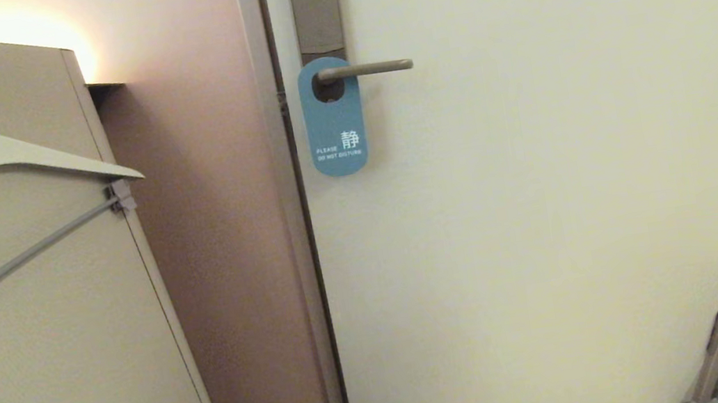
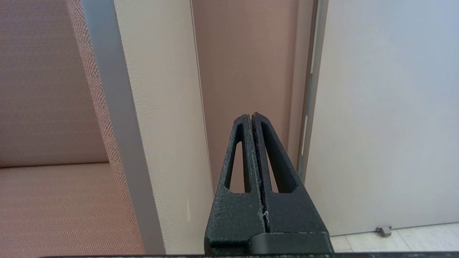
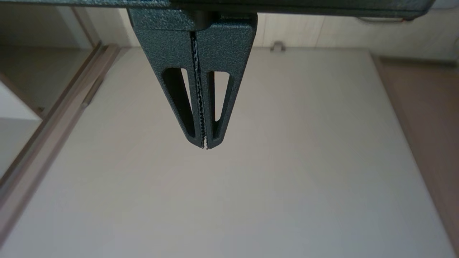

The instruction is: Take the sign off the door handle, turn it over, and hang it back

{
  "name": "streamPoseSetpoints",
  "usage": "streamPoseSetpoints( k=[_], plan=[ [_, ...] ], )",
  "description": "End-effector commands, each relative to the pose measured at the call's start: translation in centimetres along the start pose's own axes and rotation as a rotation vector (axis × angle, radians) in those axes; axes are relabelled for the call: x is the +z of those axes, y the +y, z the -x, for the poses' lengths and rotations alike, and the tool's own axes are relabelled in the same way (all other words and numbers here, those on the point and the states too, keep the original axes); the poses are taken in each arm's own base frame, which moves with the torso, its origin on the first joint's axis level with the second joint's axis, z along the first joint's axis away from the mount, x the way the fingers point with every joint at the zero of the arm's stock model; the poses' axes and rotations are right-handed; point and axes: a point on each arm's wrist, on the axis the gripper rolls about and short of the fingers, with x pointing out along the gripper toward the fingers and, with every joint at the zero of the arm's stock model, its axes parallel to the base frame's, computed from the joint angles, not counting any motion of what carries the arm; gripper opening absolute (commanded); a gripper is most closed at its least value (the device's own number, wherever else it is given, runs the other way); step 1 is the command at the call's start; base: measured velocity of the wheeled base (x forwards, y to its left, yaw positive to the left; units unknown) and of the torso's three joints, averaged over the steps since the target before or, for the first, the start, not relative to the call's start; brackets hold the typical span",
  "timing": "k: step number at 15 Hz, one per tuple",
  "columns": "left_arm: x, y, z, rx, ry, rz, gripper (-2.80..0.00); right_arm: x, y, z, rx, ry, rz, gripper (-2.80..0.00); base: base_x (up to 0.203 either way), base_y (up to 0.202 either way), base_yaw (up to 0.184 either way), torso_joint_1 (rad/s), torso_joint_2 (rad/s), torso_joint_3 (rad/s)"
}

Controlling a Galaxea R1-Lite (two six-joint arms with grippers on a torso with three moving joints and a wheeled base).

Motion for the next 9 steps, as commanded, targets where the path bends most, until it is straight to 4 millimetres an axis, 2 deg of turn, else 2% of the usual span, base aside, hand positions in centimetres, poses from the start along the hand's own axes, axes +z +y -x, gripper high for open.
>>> streamPoseSetpoints(
  k=[1, 5, 9],
  plan=[
    [0.00, 0.00, 0.00, 0.000, -0.001, 0.000, -2.80, -1.07, 0.06, 0.68, 0.012, -0.022, 0.000, -2.80, 0.000, 0.000, 0.000, 0.000, 0.00, 0.000],
    [0.00, 0.00, 0.00, 0.000, -0.001, 0.000, -2.80, -1.53, 0.10, 1.52, 0.013, -0.124, 0.002, -2.80, 0.000, 0.000, 0.000, 0.000, 0.00, 0.000],
    [-0.01, 0.00, 0.00, 0.000, 0.000, 0.000, -2.80, -1.55, 0.08, 1.57, 0.009, -0.131, -0.008, -2.80, 0.000, 0.000, 0.000, 0.000, 0.00, 0.000]
  ],
)
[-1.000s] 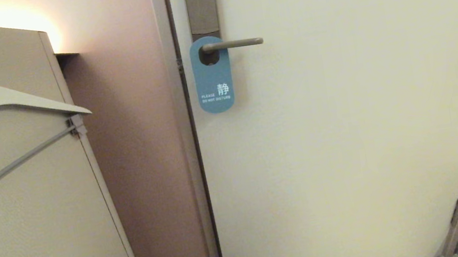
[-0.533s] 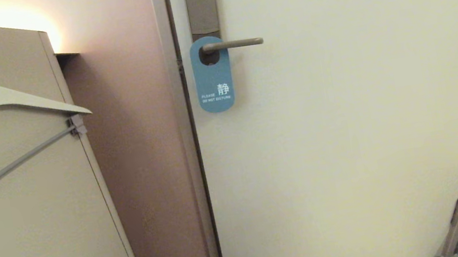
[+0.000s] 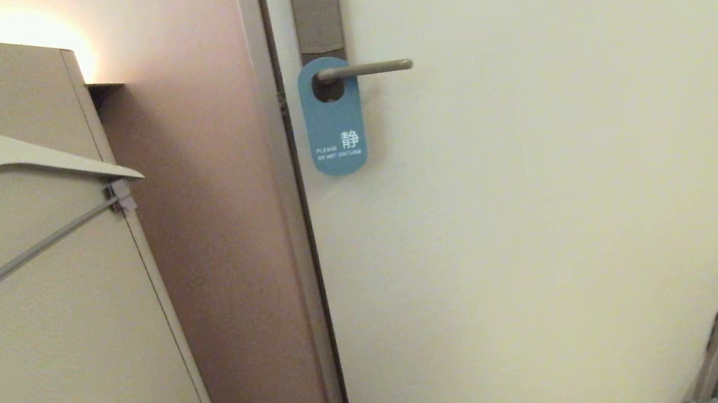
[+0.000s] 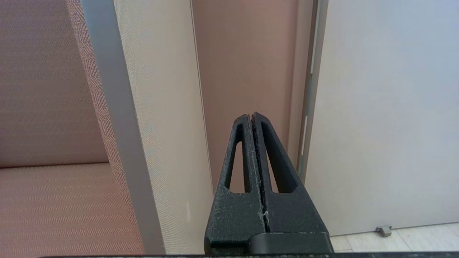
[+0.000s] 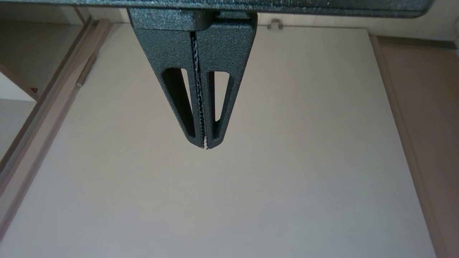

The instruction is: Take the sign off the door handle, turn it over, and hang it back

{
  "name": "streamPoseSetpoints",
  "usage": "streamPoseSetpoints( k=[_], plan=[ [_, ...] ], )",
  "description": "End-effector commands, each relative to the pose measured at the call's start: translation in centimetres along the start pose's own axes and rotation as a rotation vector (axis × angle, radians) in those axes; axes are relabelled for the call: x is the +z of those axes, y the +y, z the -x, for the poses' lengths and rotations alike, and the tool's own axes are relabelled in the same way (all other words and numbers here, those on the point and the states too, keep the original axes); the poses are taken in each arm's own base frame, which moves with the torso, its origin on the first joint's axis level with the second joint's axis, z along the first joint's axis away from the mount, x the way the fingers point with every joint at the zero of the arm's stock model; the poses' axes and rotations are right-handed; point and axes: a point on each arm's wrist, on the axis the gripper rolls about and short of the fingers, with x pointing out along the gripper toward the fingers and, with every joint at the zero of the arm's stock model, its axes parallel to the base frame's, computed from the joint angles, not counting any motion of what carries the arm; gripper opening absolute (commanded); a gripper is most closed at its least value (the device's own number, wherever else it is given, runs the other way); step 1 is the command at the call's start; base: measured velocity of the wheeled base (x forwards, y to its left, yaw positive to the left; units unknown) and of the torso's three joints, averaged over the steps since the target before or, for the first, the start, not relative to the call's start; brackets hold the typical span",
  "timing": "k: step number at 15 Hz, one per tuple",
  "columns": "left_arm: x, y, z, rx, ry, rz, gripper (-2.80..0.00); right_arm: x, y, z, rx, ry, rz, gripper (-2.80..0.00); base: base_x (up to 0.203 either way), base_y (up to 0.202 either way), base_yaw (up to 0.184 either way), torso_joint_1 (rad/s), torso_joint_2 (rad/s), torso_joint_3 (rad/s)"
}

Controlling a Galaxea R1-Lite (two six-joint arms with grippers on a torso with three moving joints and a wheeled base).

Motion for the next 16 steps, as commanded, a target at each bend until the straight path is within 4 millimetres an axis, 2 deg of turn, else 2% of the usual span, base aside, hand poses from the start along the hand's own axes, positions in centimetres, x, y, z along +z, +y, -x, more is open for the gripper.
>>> streamPoseSetpoints(
  k=[1, 16],
  plan=[
    [-0.01, 0.00, 0.00, 0.000, 0.000, 0.000, -2.80, -0.03, 0.00, 0.06, 0.000, -0.007, 0.001, -2.80, 0.000, 0.000, 0.000, 0.000, 0.00, 0.000],
    [-0.01, 0.00, 0.00, 0.000, 0.001, 0.000, -2.80, -0.04, 0.00, 0.06, -0.002, -0.005, 0.001, -2.80, 0.000, 0.000, 0.000, 0.000, 0.00, 0.000]
  ],
)
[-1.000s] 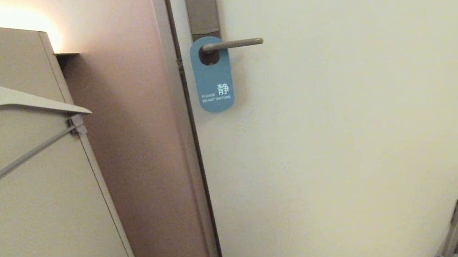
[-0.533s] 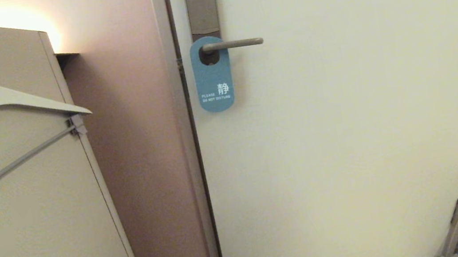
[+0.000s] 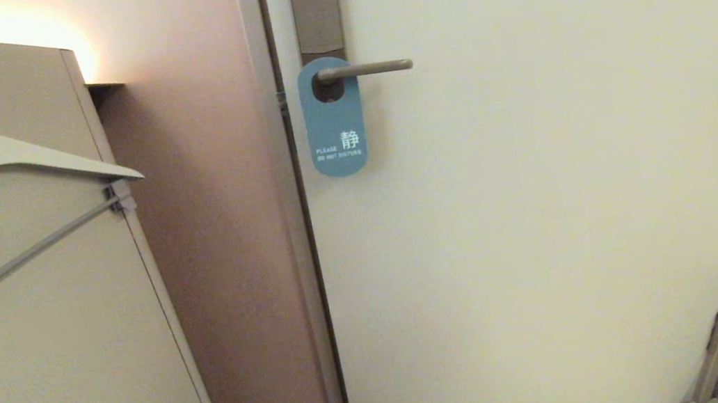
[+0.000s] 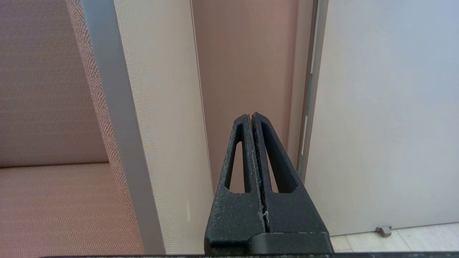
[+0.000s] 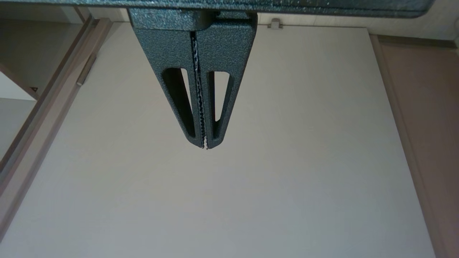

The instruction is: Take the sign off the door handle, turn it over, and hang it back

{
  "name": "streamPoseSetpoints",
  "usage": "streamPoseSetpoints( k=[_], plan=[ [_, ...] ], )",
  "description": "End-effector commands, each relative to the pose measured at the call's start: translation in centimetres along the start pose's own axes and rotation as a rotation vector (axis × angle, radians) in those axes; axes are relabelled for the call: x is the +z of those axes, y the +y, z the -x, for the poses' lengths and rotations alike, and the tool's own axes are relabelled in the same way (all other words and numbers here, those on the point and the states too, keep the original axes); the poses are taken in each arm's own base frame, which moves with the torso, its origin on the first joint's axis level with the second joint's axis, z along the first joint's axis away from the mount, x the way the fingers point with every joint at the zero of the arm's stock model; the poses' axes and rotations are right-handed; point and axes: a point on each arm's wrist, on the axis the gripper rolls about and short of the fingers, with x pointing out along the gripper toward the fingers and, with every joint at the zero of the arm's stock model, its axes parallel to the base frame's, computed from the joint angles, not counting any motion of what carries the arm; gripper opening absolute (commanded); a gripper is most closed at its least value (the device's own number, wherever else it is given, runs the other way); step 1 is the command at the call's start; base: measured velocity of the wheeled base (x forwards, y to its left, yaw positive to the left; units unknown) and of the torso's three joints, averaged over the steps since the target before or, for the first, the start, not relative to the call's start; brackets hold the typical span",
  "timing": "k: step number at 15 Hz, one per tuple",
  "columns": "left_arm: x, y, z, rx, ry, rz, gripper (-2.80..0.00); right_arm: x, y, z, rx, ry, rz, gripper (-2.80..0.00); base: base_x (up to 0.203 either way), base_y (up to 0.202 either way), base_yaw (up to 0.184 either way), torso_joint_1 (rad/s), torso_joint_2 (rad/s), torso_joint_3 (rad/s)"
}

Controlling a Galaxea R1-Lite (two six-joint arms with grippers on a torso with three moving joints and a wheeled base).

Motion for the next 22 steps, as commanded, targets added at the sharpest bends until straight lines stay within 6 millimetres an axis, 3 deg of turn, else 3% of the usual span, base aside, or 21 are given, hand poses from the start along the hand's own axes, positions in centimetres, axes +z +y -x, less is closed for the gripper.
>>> streamPoseSetpoints(
  k=[1, 22],
  plan=[
    [0.00, 0.00, 0.00, 0.000, -0.001, 0.000, -2.80, 0.01, 0.00, -0.01, 0.000, 0.001, 0.000, -2.80, 0.000, 0.000, 0.000, 0.000, 0.00, 0.000],
    [0.00, 0.00, 0.00, 0.000, 0.000, 0.000, -2.80, 0.02, -0.01, -0.01, -0.004, -0.001, -0.009, -2.80, 0.000, 0.000, 0.000, 0.000, 0.00, 0.000]
  ],
)
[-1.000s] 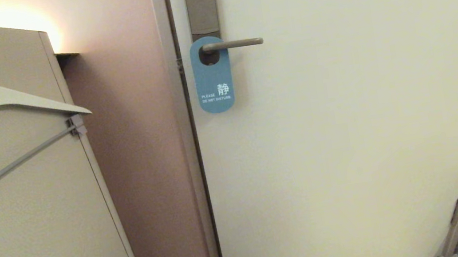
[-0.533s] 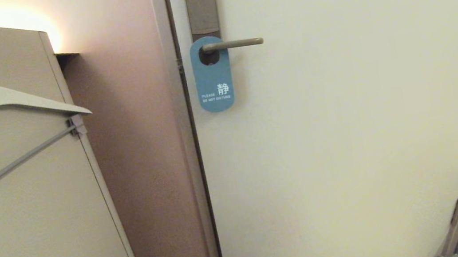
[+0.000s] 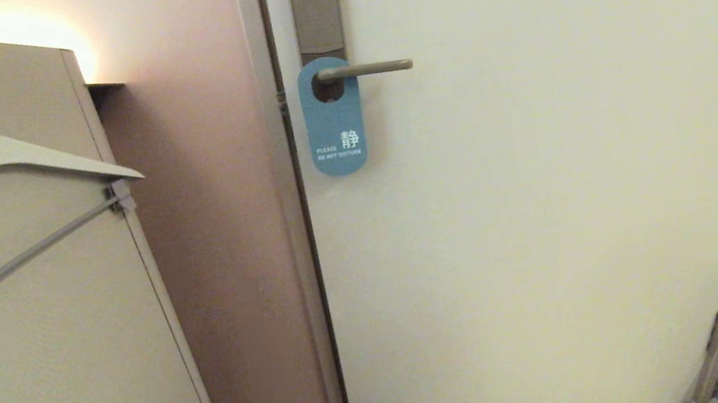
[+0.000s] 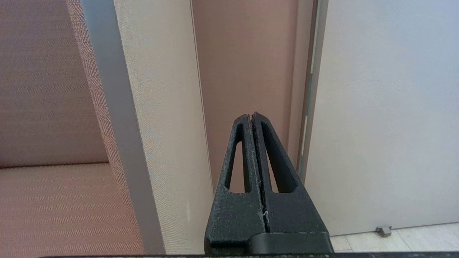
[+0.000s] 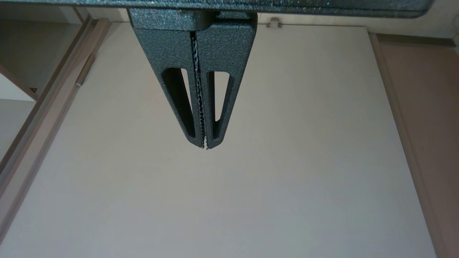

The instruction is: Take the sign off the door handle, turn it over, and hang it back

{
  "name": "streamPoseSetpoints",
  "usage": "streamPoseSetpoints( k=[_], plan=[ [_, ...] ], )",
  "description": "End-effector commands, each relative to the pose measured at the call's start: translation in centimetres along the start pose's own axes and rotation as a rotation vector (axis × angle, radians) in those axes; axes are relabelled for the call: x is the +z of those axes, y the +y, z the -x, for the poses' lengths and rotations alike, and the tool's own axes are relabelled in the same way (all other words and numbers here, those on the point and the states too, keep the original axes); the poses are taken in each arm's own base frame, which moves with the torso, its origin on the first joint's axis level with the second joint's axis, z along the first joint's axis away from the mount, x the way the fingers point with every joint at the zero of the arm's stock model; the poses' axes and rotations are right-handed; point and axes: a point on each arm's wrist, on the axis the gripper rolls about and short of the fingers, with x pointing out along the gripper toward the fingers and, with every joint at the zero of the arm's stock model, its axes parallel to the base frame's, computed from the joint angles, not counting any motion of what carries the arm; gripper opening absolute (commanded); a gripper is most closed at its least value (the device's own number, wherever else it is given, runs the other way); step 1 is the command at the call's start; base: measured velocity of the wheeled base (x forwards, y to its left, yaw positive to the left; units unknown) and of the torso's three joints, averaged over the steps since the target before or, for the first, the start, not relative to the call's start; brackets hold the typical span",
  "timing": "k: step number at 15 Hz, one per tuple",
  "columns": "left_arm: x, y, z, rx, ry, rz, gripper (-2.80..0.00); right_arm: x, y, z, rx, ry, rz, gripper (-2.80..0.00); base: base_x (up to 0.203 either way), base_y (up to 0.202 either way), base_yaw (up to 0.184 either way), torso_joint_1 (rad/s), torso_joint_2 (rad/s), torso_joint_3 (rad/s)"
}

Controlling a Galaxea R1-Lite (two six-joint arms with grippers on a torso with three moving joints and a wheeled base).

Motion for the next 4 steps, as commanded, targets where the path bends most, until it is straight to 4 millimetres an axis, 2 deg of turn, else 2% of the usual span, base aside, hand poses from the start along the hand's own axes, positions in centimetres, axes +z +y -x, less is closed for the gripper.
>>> streamPoseSetpoints(
  k=[1, 4],
  plan=[
    [0.01, 0.00, 0.00, 0.000, -0.001, 0.000, -2.80, 0.00, 0.00, -0.01, -0.001, 0.002, -0.002, -2.80, 0.000, 0.000, 0.000, 0.000, 0.00, 0.000],
    [-0.01, 0.00, 0.00, 0.000, 0.001, 0.000, -2.80, 0.00, 0.00, -0.01, 0.000, 0.002, -0.009, -2.80, 0.000, 0.000, 0.000, 0.000, 0.00, 0.000]
  ],
)
